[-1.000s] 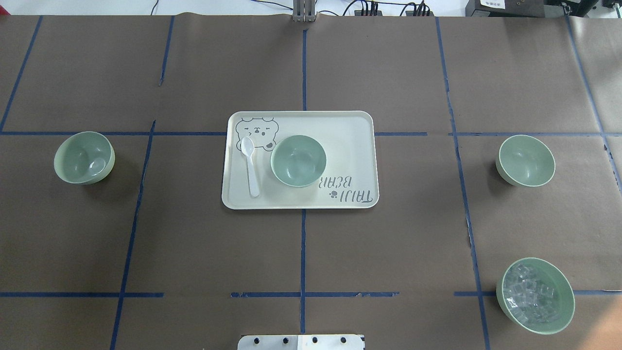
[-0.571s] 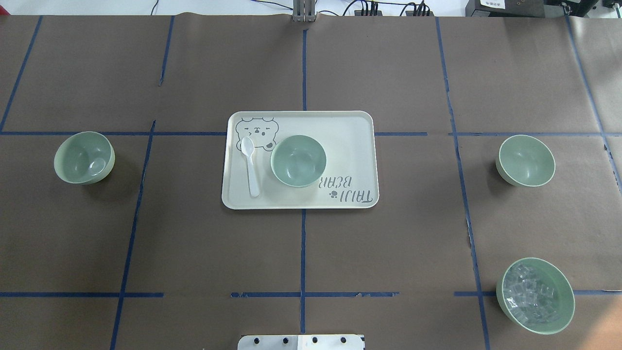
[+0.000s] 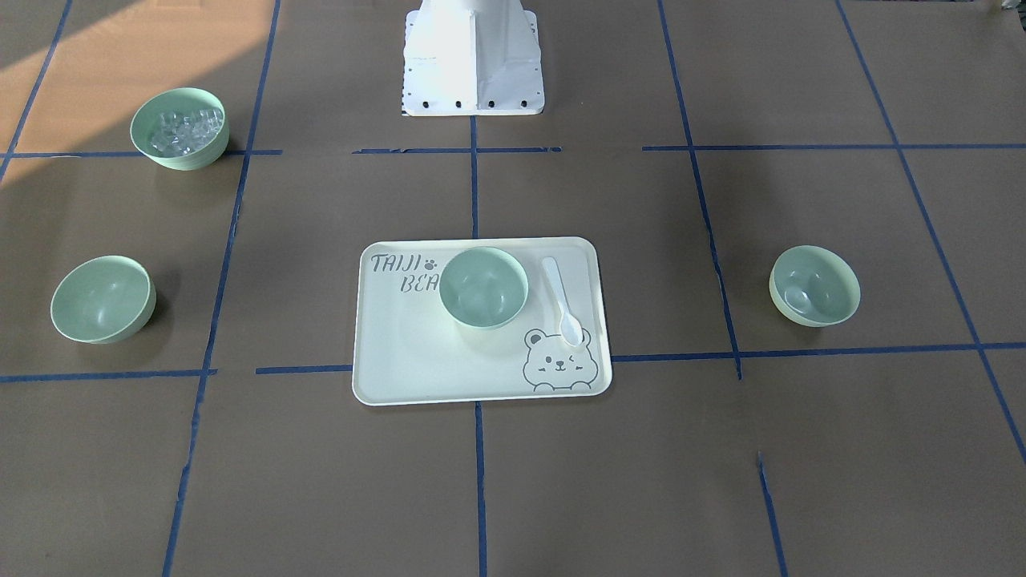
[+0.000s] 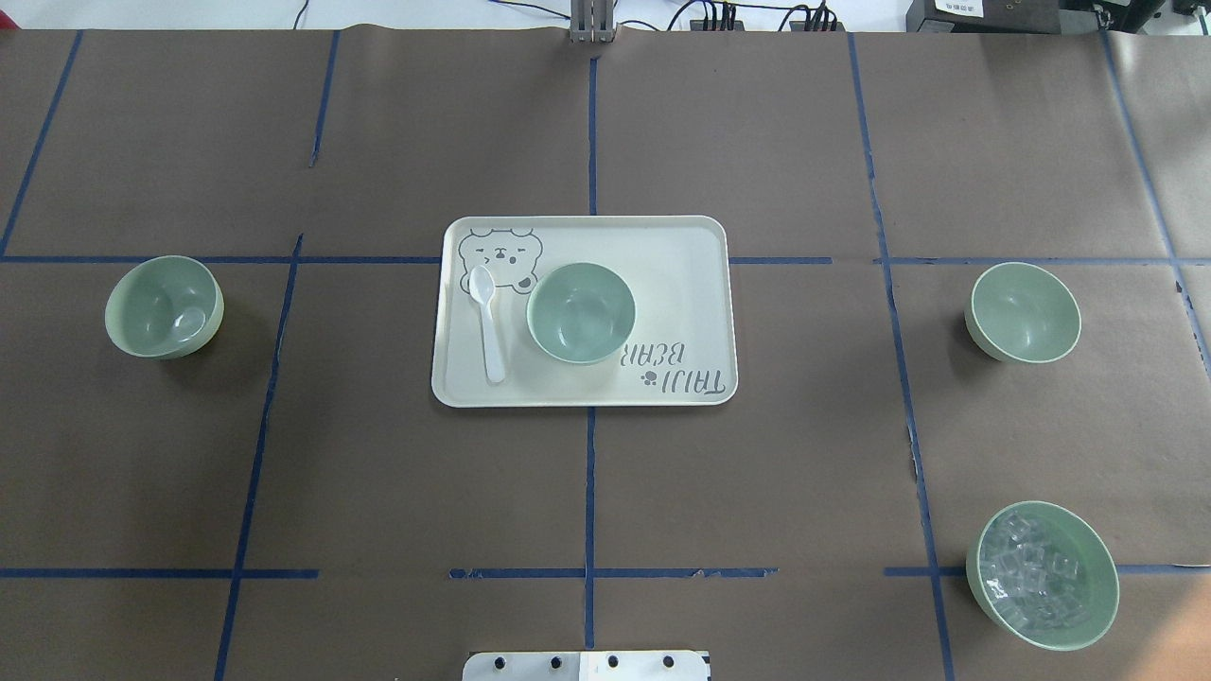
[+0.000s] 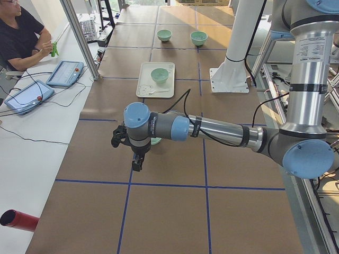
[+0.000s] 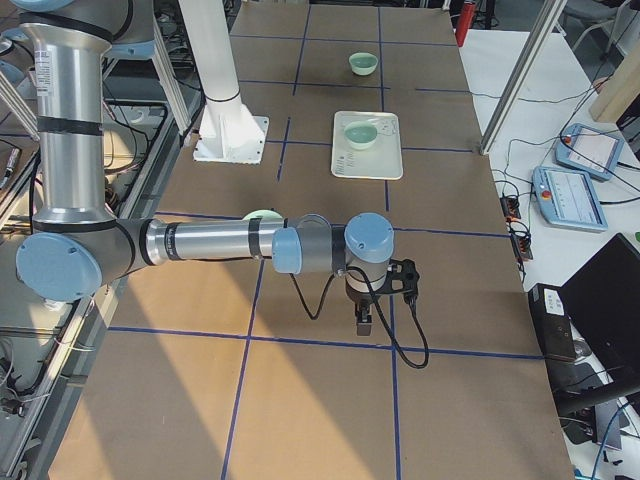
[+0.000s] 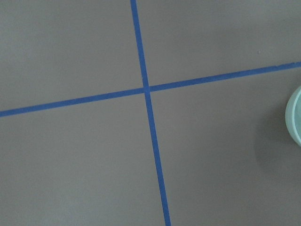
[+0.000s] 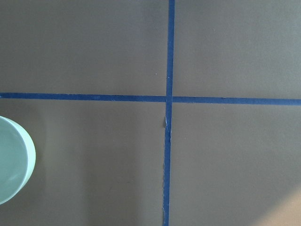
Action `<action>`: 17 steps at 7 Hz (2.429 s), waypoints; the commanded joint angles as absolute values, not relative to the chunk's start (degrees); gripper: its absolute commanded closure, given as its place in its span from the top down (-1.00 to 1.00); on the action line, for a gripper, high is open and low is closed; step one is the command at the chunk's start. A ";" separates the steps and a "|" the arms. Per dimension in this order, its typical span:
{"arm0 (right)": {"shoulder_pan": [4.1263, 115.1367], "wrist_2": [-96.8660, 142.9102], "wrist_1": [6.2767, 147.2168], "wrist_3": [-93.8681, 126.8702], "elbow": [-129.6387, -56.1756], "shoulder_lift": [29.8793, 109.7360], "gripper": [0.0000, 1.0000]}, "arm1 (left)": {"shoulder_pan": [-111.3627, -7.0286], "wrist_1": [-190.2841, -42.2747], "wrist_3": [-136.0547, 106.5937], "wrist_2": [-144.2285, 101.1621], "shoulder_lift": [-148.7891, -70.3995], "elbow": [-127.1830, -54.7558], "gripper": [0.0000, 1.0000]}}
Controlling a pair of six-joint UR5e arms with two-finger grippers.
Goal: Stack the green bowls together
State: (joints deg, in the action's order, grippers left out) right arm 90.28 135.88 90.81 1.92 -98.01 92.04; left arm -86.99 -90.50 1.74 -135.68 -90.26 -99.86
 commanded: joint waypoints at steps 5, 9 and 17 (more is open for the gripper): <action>90.18 139.21 88.07 6.06 -98.35 91.84 1.00 | -68.41 -117.64 -38.43 -130.30 -89.38 -98.10 0.98; 90.09 139.31 88.07 6.24 -98.53 91.49 1.00 | -57.23 -131.82 -53.43 -120.16 -90.35 -90.10 0.95; 90.17 139.31 87.98 7.12 -98.79 91.32 1.00 | -56.16 -132.71 -55.53 -120.06 -91.49 -87.98 -0.91</action>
